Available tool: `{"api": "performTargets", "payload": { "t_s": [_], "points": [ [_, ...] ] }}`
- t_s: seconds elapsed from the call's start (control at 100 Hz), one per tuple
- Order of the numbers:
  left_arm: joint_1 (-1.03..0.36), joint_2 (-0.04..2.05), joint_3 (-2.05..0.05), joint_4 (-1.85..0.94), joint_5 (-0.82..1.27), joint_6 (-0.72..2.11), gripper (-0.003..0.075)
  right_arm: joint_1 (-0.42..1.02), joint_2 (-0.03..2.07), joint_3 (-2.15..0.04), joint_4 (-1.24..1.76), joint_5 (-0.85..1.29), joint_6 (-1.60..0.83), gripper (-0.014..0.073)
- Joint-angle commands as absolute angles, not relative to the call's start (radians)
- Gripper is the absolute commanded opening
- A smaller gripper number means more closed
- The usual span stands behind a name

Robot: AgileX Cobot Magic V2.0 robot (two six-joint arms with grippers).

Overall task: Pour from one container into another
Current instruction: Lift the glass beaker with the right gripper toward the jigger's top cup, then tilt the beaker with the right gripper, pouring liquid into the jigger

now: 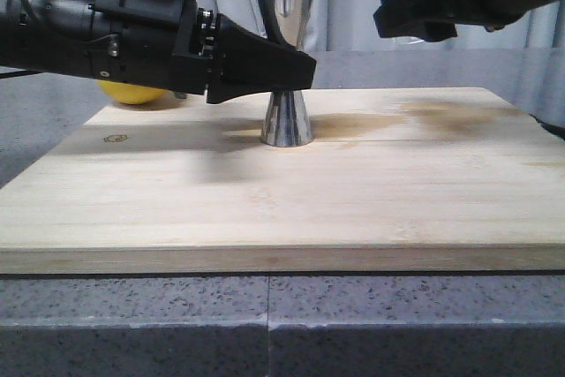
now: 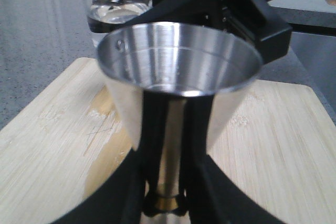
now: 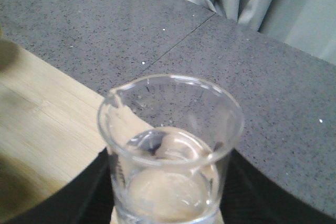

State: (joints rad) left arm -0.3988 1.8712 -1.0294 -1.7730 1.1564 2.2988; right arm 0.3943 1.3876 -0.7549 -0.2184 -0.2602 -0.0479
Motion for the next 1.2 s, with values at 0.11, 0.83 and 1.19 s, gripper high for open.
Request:
{"api": "performTargets", "payload": {
  "t_s": [0.11, 0.83, 1.19],
  "points": [
    [-0.408, 1.829, -1.055, -1.851, 1.261, 2.29, 0.0124, 0.436, 1.352, -0.852, -0.285, -0.21, -0.057, 0.03],
    [-0.408, 1.829, -1.055, -1.851, 1.261, 2.29, 0.0124, 0.524, 1.227, -0.909, -0.443, -0.072, -0.057, 0.03],
    [-0.408, 1.829, -1.055, -1.851, 1.261, 2.29, 0.0124, 0.571, 1.227, -0.911, -0.546, -0.044, -0.057, 0.03]
  ]
}}
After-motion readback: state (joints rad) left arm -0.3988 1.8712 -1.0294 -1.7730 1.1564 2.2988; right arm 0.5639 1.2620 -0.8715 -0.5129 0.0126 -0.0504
